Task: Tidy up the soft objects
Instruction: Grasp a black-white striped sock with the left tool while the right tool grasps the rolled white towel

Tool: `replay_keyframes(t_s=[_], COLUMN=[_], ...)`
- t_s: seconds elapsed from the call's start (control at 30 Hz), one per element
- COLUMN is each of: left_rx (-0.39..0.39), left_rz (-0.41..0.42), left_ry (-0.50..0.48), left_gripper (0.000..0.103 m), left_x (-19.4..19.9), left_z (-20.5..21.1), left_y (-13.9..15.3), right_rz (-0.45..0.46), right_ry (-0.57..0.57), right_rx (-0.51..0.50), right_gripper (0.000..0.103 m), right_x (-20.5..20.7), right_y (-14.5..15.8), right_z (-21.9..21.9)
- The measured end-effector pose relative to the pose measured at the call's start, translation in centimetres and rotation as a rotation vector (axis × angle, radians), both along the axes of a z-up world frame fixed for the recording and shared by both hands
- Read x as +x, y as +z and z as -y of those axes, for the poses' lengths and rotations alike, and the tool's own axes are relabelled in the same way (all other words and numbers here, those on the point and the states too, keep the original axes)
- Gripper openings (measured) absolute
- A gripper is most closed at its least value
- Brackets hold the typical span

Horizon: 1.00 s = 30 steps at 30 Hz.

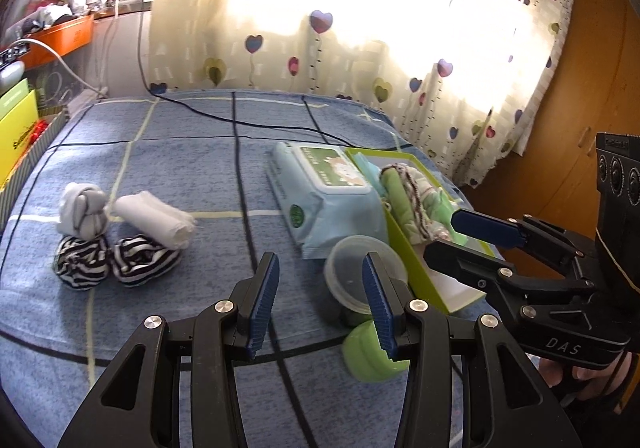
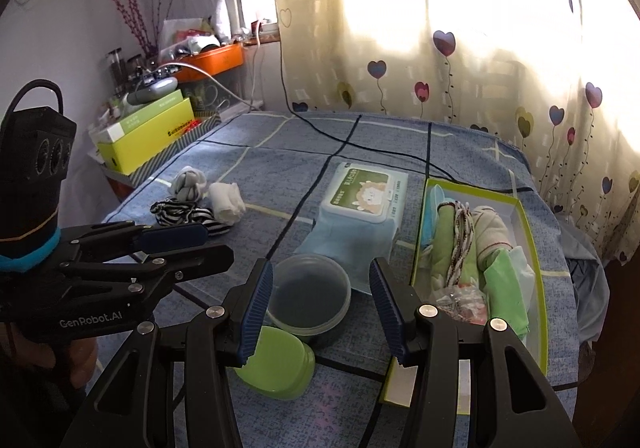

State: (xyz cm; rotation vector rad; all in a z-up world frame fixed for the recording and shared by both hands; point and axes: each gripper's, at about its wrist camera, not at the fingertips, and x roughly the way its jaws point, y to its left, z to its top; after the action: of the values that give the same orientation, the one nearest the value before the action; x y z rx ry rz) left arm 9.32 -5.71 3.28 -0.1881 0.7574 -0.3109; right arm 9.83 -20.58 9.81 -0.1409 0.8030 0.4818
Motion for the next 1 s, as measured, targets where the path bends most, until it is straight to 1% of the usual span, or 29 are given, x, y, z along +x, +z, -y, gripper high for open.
replay_keyframes(t_s=[0.27,0.57,0.63,0.67,0.7,1.0], left_rx=[0.026,0.025,0.023,0.022,0.02,0.0], left_rz=[0.007,0.009,0.008,0.008,0.008,-0.006], left_ry=[0.071,0.124,0.13,0.133,0.137,0.205], left_gripper=[0.045,0.045,0.045,0.045,0.045,0.045], left_x=[-0.4,-0.6,-0.6,-0.6,-0.5,-0.4], left_z=[-2.7,-5.4,-5.8,-6.1,-6.4,-10.9], left_y=[0.0,-0.2,-0.3,-0.3,-0.4,-1.2], right_rz=[-0.009,-0.019,-0.021,-0.022,-0.023,-0.042], right_ry=[0.058,0.109,0.116,0.118,0.12,0.164], right_rx=[-0.014,-0.027,-0.027,-0.027,-0.027,-0.05], right_gripper=[0.05,0.05,0.053,0.057,0.058,0.058], right_x=[0.4,0.9,1.0,1.1,1.2,2.4], right_y=[-0.3,-0.5,-0.5,-0.5,-0.5,-1.3], right_z=[-3.0,-5.8,-6.3,-6.6,-6.9,-10.4])
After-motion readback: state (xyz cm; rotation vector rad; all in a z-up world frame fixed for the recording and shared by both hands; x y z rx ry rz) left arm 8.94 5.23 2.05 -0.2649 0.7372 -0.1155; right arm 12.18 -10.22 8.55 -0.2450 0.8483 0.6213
